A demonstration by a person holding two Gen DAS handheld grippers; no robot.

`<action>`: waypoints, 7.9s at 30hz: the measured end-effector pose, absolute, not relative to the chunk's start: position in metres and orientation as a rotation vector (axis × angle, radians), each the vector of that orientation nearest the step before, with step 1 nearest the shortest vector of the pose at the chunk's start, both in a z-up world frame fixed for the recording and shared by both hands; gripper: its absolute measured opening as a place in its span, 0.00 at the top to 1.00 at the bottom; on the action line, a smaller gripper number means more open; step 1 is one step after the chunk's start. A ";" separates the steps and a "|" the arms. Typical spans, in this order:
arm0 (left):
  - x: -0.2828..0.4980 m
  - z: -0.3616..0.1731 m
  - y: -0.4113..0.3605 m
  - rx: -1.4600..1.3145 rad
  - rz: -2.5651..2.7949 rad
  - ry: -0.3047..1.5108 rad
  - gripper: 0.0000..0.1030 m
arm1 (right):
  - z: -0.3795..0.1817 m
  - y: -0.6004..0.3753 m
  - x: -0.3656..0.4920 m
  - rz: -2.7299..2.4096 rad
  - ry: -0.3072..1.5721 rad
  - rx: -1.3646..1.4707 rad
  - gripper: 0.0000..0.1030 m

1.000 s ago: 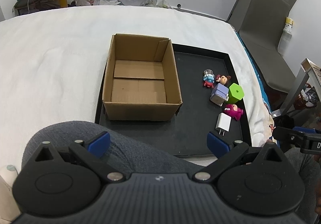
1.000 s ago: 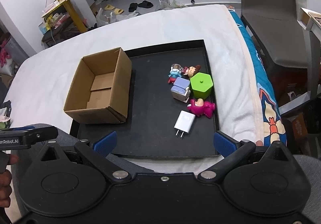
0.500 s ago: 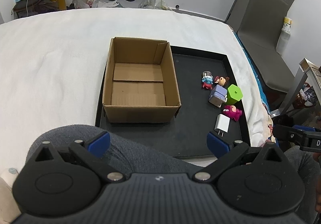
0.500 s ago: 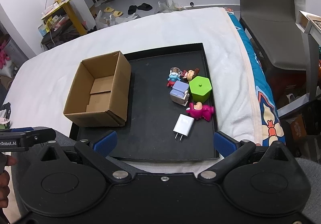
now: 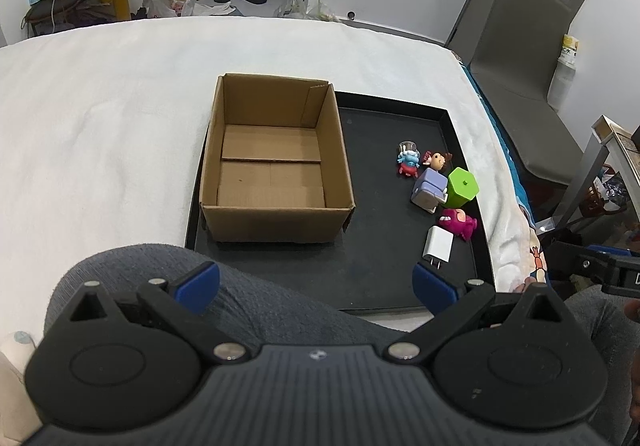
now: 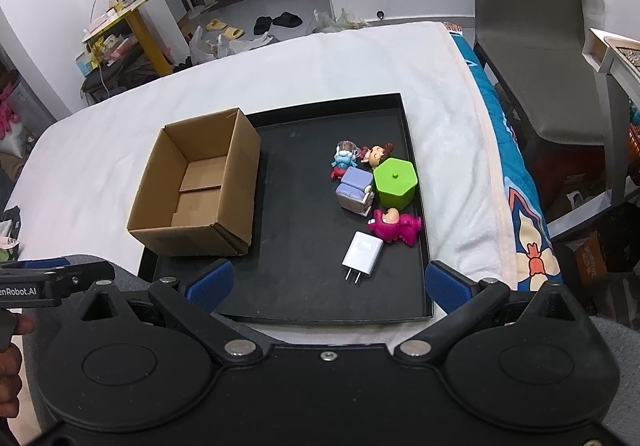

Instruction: Organize rigid objects

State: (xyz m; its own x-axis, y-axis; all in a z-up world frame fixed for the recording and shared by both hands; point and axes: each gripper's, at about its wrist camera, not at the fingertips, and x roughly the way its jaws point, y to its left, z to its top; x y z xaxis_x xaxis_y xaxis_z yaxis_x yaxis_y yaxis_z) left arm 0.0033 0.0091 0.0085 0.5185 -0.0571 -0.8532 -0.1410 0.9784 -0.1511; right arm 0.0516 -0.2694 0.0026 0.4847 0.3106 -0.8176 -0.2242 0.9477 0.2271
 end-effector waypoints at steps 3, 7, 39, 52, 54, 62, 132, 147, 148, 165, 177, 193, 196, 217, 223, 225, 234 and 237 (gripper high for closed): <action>0.004 0.010 0.006 -0.197 0.051 1.018 0.01 | 0.004 -0.271 0.052 0.320 1.010 0.092 0.00; 0.006 0.010 0.006 -0.180 0.048 1.012 0.01 | 0.004 -0.271 0.052 0.322 1.006 0.097 0.00; 0.067 -0.023 0.061 -0.269 0.129 1.034 0.03 | -0.042 -0.272 0.083 0.294 1.039 0.200 0.02; 0.105 -0.044 0.100 -0.319 0.228 1.095 0.38 | -0.079 -0.286 0.107 0.235 1.104 0.352 0.14; 0.108 -0.051 0.105 -0.324 0.248 1.114 0.44 | -0.086 -0.288 0.110 0.230 1.117 0.374 0.16; 0.120 -0.075 0.121 -0.360 0.273 1.202 0.59 | -0.108 -0.288 0.123 0.224 1.166 0.415 0.21; 0.134 -0.120 0.121 -0.262 0.220 1.307 0.89 | -0.033 -0.170 0.205 0.372 1.074 0.129 0.65; 0.135 -0.116 0.122 -0.275 0.214 1.313 0.89 | -0.032 -0.094 0.212 0.516 1.092 0.107 0.65; 0.135 -0.116 0.122 -0.275 0.212 1.313 0.89 | -0.034 -0.089 0.213 0.523 1.099 0.106 0.65; 0.136 -0.113 0.124 -0.298 0.203 1.315 0.88 | -0.076 -0.043 0.220 0.582 1.185 0.050 0.65; 0.138 -0.118 0.126 -0.308 0.223 1.326 0.89 | -0.094 -0.023 0.233 0.606 1.198 0.032 0.62; 0.140 -0.118 0.125 -0.315 0.255 1.327 0.90 | -0.056 -0.082 0.212 0.671 1.149 0.076 0.38; 0.140 -0.117 0.126 -0.319 0.256 1.326 0.90 | -0.047 -0.089 0.209 0.677 1.141 0.073 0.35; 0.143 -0.116 0.125 -0.327 0.285 1.332 0.89 | -0.018 -0.171 0.199 0.651 1.049 0.088 0.19; 0.142 -0.115 0.124 -0.323 0.288 1.326 0.89 | -0.025 -0.199 0.199 0.614 1.063 0.097 0.19; 0.142 -0.115 0.122 -0.316 0.288 1.325 0.89 | -0.030 -0.209 0.199 0.595 1.070 0.107 0.19; 0.142 -0.115 0.119 -0.304 0.295 1.322 0.89 | -0.056 -0.252 0.197 0.547 1.101 0.142 0.19; 0.141 -0.114 0.122 -0.324 0.293 1.318 0.89 | -0.066 -0.259 0.200 0.538 1.119 0.156 0.19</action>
State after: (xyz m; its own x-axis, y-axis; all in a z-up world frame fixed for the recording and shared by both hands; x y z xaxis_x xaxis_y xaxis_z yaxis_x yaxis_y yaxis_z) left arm 0.1413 0.1216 -0.1144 0.2260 0.0259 -0.9738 -0.3886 0.9191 -0.0657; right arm 0.2003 -0.2590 -0.0659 0.3249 0.4852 -0.8118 -0.3319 0.8623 0.3825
